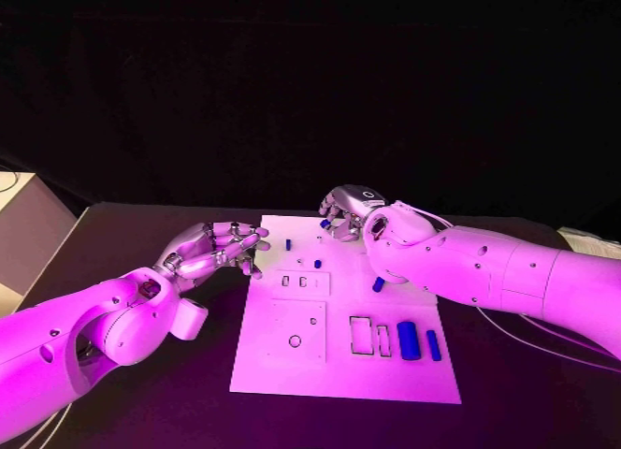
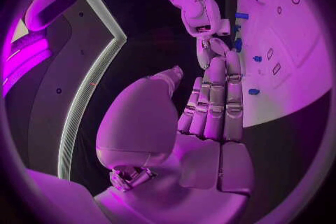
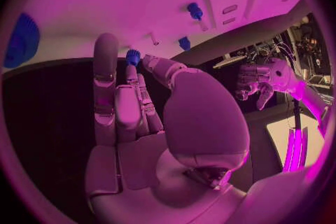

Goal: Assemble the parts on the task board

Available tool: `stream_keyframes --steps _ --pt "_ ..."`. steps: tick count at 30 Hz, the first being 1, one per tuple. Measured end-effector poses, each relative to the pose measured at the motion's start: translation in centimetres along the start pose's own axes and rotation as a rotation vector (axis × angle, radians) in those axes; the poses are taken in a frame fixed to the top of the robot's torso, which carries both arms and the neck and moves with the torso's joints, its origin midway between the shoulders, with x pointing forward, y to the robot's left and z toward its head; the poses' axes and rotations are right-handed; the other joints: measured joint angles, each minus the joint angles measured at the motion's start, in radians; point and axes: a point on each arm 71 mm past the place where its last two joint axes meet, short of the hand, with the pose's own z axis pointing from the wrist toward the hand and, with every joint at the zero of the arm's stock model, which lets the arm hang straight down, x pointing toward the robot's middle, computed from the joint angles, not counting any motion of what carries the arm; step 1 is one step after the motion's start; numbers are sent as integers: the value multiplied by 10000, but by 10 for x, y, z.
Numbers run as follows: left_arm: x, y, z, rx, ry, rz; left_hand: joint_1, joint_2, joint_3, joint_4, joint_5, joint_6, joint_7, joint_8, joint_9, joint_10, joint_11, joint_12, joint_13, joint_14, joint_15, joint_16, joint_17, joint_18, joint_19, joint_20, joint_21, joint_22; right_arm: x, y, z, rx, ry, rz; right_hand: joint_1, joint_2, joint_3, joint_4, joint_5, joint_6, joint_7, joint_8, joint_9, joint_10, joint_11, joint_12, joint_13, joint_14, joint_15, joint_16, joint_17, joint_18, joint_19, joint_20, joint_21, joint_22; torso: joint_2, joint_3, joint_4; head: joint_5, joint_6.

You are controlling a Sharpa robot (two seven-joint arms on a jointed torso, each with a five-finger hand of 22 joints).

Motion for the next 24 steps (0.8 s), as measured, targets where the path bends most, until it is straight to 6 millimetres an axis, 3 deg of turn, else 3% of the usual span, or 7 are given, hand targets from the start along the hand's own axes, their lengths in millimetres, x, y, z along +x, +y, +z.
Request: stream_keyframes --steps 24 --pt "0 0 0 -4 10 -1 0 0 0 0 0 0 0 0 -3 0 0 0 0 0 0 1 1 0 1 0 0 1 4 9 2 -256 233 243 -1 -104 168 -56 137 46 25 0 1 -327 109 -42 -89 0 0 -7 -77 0 0 0 0 -83 4 0 7 36 4"
